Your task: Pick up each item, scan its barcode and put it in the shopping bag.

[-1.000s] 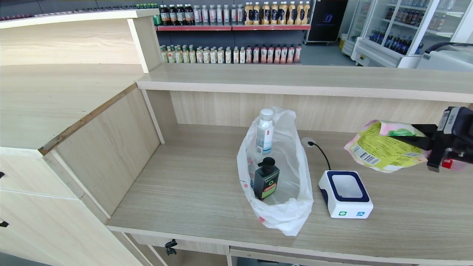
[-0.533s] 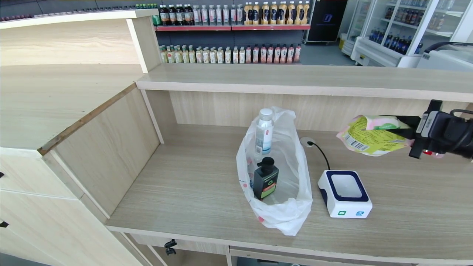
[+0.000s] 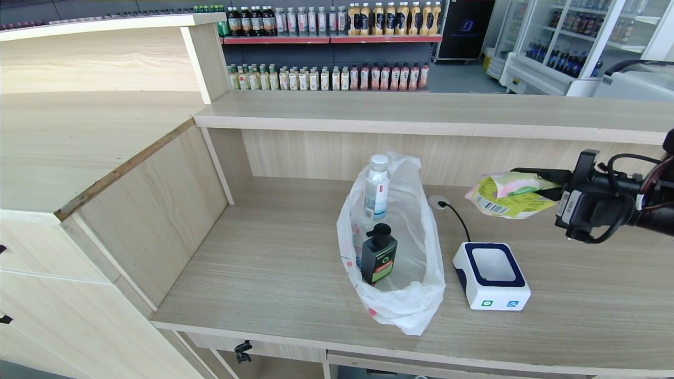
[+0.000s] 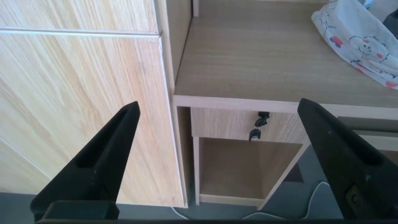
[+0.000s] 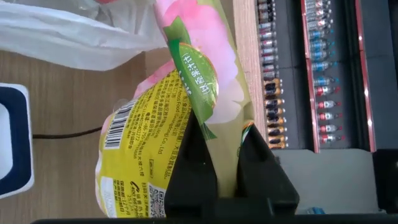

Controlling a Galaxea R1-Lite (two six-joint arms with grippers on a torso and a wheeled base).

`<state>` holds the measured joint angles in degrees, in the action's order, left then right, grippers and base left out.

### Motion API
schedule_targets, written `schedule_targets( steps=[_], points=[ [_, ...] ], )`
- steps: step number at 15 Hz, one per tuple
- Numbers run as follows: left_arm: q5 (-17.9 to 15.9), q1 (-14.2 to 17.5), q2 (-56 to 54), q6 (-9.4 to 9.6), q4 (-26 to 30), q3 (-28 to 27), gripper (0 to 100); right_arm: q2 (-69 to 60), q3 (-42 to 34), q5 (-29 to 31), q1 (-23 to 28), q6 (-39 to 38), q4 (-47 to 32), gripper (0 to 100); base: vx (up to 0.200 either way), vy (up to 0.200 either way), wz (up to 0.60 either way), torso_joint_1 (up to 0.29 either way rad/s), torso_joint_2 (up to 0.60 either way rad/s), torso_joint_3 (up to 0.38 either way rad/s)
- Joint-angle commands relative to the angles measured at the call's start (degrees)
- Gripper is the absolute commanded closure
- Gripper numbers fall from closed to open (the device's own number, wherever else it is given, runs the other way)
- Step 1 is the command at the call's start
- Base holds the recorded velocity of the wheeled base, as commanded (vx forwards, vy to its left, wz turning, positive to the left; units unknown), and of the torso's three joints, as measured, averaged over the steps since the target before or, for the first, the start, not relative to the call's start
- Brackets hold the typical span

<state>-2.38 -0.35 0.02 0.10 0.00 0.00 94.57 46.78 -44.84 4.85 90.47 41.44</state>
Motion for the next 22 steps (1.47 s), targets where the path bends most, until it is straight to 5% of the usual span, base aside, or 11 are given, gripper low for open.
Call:
schedule_targets(
  steps=[1, 7, 22],
  points=[
    [0.0, 0.0, 0.1, -0.01, 0.0, 0.0, 0, 1.8, -0.3, -0.2, -1.4, 1.4, 0.5, 100, 0.0, 0.0, 0.0, 0.0, 0.0, 0.0],
    [0.0, 0.0, 0.1, -0.01, 0.0, 0.0, 0, 7.0, -1.2, 0.0, -5.9, 2.8, 12.5, 100, 0.0, 0.0, 0.0, 0.0, 0.0, 0.0],
    [0.0, 0.0, 0.1, -0.01, 0.0, 0.0, 0, 9.1, -3.7, -1.0, -5.9, 15.9, 11.7, 100, 0.0, 0.0, 0.0, 0.0, 0.0, 0.0]
  ],
)
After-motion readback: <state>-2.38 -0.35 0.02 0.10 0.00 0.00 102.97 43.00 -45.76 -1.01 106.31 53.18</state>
